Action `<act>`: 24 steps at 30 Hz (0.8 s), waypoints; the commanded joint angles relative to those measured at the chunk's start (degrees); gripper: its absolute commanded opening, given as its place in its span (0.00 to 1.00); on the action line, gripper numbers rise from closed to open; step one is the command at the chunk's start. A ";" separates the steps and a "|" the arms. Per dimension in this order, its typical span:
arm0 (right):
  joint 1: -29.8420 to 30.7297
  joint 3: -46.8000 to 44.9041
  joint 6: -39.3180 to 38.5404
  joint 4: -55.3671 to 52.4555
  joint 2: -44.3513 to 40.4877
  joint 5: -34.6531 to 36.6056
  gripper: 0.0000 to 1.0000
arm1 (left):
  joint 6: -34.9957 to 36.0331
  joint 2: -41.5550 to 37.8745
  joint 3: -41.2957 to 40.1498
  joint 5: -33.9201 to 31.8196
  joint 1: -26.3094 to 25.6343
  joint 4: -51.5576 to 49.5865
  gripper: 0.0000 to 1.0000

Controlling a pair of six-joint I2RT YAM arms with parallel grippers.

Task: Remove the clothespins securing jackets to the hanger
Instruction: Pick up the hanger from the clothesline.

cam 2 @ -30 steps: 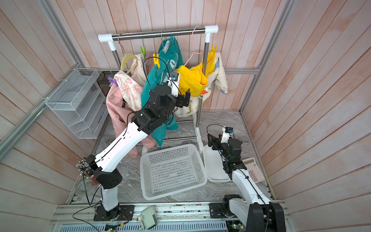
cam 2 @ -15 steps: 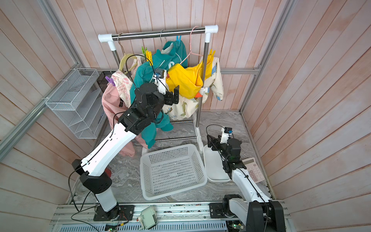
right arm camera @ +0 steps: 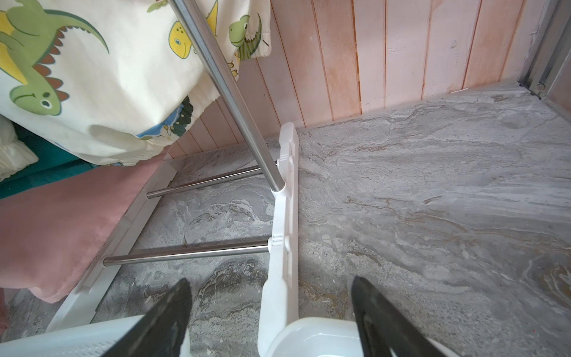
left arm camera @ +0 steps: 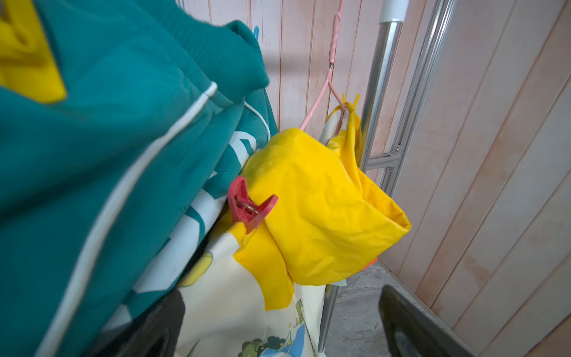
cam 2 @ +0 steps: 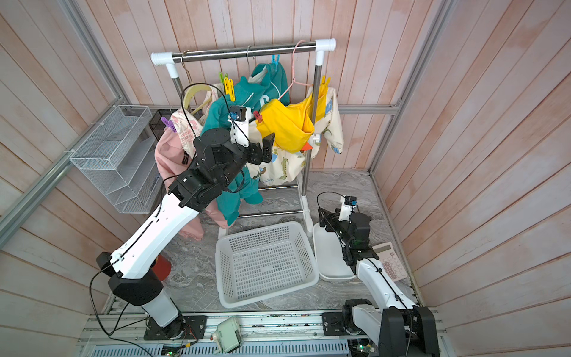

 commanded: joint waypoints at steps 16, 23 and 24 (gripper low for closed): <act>-0.10 2.02 1.34 -0.18 0.56 -1.84 0.83 | -1.27 -2.61 -3.04 4.01 2.10 1.09 1.00; -0.08 2.12 0.24 -1.32 0.21 -1.50 0.83 | -1.52 2.43 1.35 9.08 2.80 -0.26 1.00; -0.06 2.20 0.16 -1.36 0.25 -1.46 0.83 | -1.52 3.19 2.31 9.55 2.72 -0.80 1.00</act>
